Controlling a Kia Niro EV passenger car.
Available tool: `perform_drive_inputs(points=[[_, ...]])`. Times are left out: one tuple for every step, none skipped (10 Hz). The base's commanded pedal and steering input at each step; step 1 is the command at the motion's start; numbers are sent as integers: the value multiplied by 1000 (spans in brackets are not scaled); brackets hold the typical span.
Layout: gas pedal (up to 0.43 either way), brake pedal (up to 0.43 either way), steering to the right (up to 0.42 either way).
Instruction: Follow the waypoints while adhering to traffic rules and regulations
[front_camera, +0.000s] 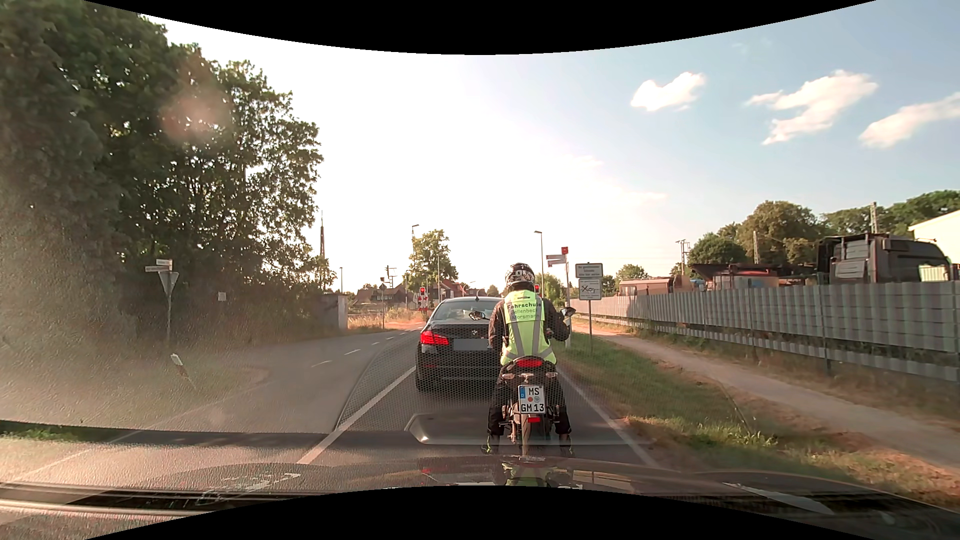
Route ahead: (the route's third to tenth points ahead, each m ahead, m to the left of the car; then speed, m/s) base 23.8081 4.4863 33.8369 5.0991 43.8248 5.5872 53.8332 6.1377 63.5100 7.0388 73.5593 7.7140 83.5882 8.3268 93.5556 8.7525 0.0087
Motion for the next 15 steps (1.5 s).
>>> perform_drive_inputs(points=[[0, 341, 6], [0, 341, 6], [0, 341, 6], [0, 341, 6], [0, 341, 6], [0, 341, 6], [0, 341, 6], [0, 341, 6], [0, 341, 6], [0, 341, 6], [0, 341, 6], [0, 341, 6], [0, 341, 6], [0, 341, 6], [0, 341, 6]])
